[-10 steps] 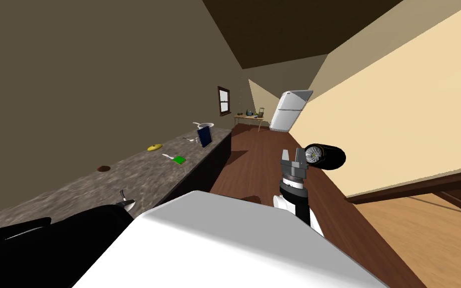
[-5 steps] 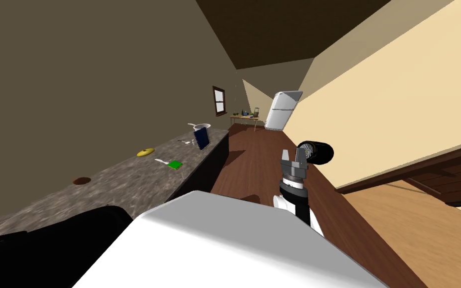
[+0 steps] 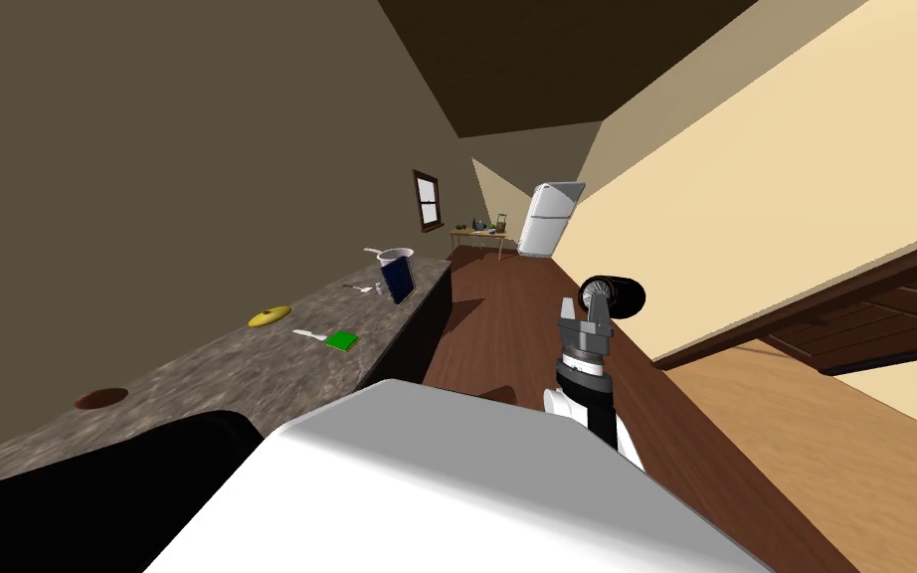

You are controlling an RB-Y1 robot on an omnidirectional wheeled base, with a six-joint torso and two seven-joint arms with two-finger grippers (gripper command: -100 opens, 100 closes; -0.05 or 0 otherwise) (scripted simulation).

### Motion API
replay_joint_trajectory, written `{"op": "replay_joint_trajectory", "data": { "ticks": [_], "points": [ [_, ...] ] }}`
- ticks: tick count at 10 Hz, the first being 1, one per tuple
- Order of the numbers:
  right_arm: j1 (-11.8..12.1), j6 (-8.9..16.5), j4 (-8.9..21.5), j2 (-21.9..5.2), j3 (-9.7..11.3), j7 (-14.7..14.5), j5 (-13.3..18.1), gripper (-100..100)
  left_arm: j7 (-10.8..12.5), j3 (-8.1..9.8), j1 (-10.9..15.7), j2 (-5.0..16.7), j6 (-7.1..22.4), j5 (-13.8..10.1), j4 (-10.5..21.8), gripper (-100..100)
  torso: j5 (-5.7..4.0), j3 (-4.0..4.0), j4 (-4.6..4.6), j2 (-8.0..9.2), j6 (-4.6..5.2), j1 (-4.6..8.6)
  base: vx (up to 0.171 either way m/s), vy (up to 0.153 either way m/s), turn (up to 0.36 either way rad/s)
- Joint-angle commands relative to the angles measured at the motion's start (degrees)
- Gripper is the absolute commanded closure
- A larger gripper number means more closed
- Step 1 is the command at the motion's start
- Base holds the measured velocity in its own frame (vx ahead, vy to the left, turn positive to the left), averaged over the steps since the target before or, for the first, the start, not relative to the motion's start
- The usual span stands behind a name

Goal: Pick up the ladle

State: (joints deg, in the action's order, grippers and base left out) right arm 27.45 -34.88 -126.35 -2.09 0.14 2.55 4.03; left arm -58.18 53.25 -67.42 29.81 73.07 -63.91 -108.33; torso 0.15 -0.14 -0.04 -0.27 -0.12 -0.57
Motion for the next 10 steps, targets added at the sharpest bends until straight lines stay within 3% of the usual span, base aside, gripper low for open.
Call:
{"op": "replay_joint_trajectory", "data": {
  "ticks": [1, 2, 5, 7, 8, 9, 10],
  "points": [
    [0.0, 0.0, 0.0, 0.0, 0.0, 0.0, 0.0, 0, 0.0, 0.16, -0.9, 0.0, 2.9, -0.6, 1.2, -100, 0.00, 0.00, 0.00, 0.00, 0.00, 0.00, 0.053, 0.124, -0.158],
    [0.0, 0.0, 0.0, 0.0, 0.0, 0.0, 0.0, 0, 0.0, 0.16, -0.9, 0.0, 3.2, -0.6, 1.2, -100, 0.00, -0.03, -0.01, -0.05, 0.02, -0.03, 0.033, 0.093, -0.093],
    [0.0, 0.0, 0.0, 0.0, 0.0, 0.0, 0.0, 0, -0.2, -0.59, -1.6, 0.2, 8.5, -1.7, 5.3, -100, 0.01, -0.02, -0.01, -0.04, 0.03, -0.07, 0.039, 0.141, -0.175],
    [0.0, 0.0, 0.0, 0.0, 0.0, 0.0, 0.0, 0, -0.2, -2.32, -1.2, -0.7, 10.5, -2.1, 7.4, -100, 0.06, -0.03, -0.01, -0.05, 0.00, -0.24, 0.024, 0.177, -0.095],
    [0.0, 0.0, 0.0, 0.0, 0.0, 0.0, 0.0, 0, 0.2, -1.65, -1.1, 0.1, 10.0, -2.0, 6.7, -100, 0.05, 0.00, 0.00, 0.01, -0.01, -0.19, 0.003, 0.073, -0.021],
    [0.0, 0.0, 0.0, 0.0, 0.0, 0.0, 0.0, 0, 0.3, -1.74, -1.0, 0.1, 10.3, -2.0, 6.8, 0, -0.02, 0.03, 0.01, 0.04, -0.02, 0.14, 0.001, 0.015, -0.002],
    [0.0, 0.0, 0.0, 0.0, 0.0, 0.0, 0.0, 0, 0.5, -3.16, 0.2, -0.1, 9.0, -0.8, 7.9, -100, -0.08, 0.04, 0.02, 0.06, -0.03, 0.38, -0.030, 0.003, -0.071]
  ]
}}
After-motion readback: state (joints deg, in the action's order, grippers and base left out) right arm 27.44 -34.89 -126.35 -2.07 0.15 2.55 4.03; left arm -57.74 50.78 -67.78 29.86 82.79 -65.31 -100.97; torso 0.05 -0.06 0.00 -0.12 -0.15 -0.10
